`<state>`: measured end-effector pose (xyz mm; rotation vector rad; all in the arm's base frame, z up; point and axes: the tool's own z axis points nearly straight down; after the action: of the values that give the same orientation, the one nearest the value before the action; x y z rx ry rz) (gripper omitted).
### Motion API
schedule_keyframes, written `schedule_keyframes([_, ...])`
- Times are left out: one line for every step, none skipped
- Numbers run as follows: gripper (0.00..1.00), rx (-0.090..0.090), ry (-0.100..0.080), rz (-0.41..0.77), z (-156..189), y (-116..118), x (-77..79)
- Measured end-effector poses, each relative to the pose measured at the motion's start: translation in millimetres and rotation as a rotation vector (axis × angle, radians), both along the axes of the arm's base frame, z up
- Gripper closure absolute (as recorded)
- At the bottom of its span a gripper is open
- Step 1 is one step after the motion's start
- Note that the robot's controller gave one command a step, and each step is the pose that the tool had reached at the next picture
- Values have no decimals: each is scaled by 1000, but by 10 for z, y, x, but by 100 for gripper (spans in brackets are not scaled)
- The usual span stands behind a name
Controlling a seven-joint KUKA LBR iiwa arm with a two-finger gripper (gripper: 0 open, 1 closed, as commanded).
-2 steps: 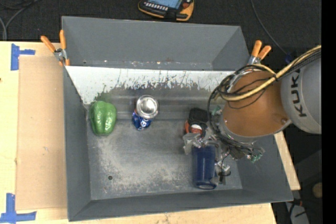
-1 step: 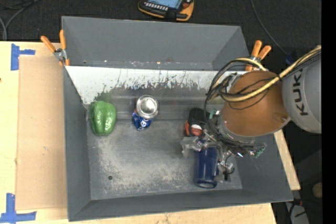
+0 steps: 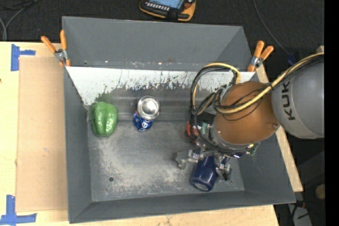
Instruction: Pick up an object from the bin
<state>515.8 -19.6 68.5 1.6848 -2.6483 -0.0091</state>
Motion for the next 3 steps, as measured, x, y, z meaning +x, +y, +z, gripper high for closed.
schedule_keyframes([100, -1, 3, 164, 1, 76, -44])
schedule_keyframes([100, -1, 3, 163, 6, 75, -45])
schedule_keyframes([100, 1, 9, 161, 202, 84, -62])
